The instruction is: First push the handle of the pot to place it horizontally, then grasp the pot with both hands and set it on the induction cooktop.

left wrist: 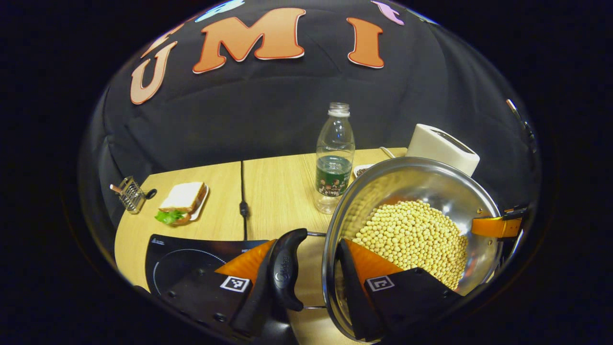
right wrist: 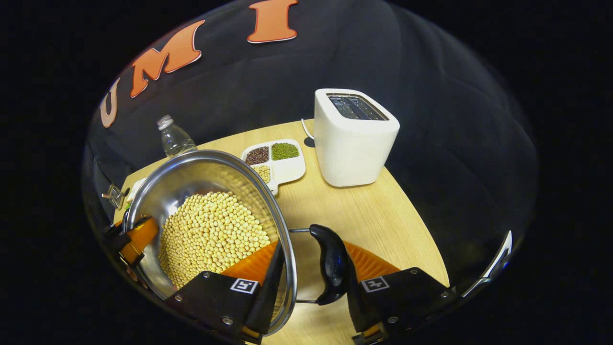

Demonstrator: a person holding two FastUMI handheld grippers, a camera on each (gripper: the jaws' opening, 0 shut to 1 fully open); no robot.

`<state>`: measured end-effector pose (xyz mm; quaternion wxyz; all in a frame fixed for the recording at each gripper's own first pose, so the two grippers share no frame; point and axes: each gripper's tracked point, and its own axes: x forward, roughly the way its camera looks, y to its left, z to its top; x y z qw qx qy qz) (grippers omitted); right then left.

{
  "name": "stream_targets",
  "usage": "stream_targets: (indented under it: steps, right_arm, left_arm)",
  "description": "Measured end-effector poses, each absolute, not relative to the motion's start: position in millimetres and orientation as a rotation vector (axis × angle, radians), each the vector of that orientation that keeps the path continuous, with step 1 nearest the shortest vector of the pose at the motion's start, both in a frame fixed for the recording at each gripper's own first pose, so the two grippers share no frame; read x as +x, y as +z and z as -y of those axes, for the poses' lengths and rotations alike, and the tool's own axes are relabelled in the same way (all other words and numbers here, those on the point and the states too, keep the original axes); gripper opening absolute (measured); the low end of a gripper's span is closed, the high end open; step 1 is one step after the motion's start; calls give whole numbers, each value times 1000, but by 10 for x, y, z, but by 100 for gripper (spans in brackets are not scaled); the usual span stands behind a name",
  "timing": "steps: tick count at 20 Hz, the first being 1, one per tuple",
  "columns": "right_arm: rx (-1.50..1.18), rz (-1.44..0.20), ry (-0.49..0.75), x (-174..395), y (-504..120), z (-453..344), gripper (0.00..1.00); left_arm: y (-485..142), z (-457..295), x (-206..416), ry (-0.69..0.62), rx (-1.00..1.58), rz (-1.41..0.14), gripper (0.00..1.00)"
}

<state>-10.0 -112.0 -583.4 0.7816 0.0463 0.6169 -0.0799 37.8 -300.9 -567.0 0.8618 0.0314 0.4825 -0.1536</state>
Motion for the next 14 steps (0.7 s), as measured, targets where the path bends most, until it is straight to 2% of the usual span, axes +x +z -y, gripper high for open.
stream_targets:
  steps: [1, 2, 3, 6, 7, 8, 14]
  right_arm:
    - [99, -1329, -166, -91, -5859, 1139, 64]
    - [100, -1323, -159, -84, -5871, 1145, 64]
    - [99, -1316, -151, -79, -5897, 1129, 64]
    - [111, -1294, -128, -106, -6010, 1112, 64]
    - [109, -1292, -116, -123, -6064, 1102, 64]
    - [110, -1287, -107, -110, -6082, 1098, 64]
    - [90, -1277, -25, -24, -6155, 1105, 64]
  left_arm:
    - [-5584, 2941, 371, -315, 70, -1012, 76]
    - [-5515, 2868, 374, -307, 72, -1008, 72]
    - [-5443, 2789, 380, -297, 73, -1001, 74]
    - [-5213, 2516, 348, -266, 70, -980, 72]
    - [-5158, 2414, 360, -255, 70, -977, 74]
    - [-5093, 2290, 328, -246, 72, -975, 72]
    - [-4829, 1396, 235, -161, 59, -977, 74]
